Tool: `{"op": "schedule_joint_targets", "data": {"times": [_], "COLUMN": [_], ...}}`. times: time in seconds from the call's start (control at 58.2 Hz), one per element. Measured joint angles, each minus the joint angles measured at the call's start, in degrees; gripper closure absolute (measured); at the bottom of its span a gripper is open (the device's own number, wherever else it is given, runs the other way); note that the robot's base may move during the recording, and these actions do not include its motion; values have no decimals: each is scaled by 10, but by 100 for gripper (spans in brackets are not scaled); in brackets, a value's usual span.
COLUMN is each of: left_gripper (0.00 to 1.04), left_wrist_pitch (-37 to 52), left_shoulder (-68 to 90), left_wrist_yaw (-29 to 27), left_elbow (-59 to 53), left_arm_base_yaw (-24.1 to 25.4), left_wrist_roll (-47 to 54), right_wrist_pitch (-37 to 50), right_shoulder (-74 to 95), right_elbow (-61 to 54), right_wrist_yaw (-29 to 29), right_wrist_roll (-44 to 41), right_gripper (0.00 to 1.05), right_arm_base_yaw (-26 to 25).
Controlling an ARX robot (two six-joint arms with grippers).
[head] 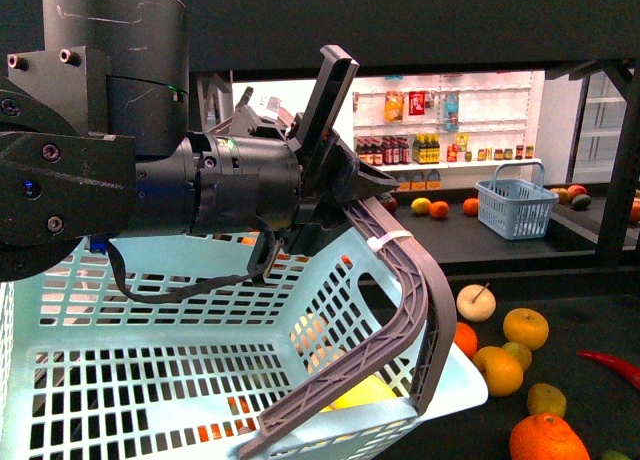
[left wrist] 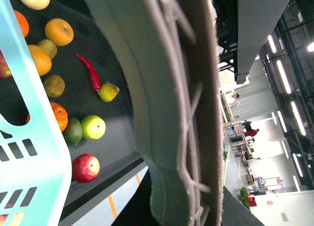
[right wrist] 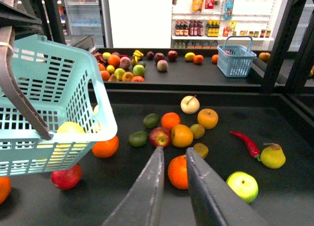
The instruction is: Pick lemon from shelf
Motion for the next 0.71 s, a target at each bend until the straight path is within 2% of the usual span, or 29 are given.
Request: {"op": "schedule_joint_targets", "data": {"times": [0.086, 0.344, 0.413, 0.481, 0.705], "left_gripper": [96, 96, 96, 96, 96], "left_wrist_pitch": [0, 0, 24, 39, 111], "left_shoulder": [0, 0, 0, 0, -2], "left_wrist_yaw": [0, -3, -65, -148, -288], "left_elbow": [0, 0, -2, -3, -15], "left_arm_base_yaw": [0, 0, -3, -4, 54], "left_wrist_roll": [0, -1, -24, -57, -142], "right_wrist_pitch": [0, 0, 0, 0, 0], "right_shoulder": [0, 0, 0, 0, 0], "right_elbow": [0, 0, 0, 0, 0], "right_wrist_yaw": [0, 0, 0, 0, 0], "right_wrist_roll": [0, 0, 0, 1, 1], "right_gripper": [64, 21, 10, 6, 7], "right_arm_base_yaw": [0, 0, 0, 0, 0]}}
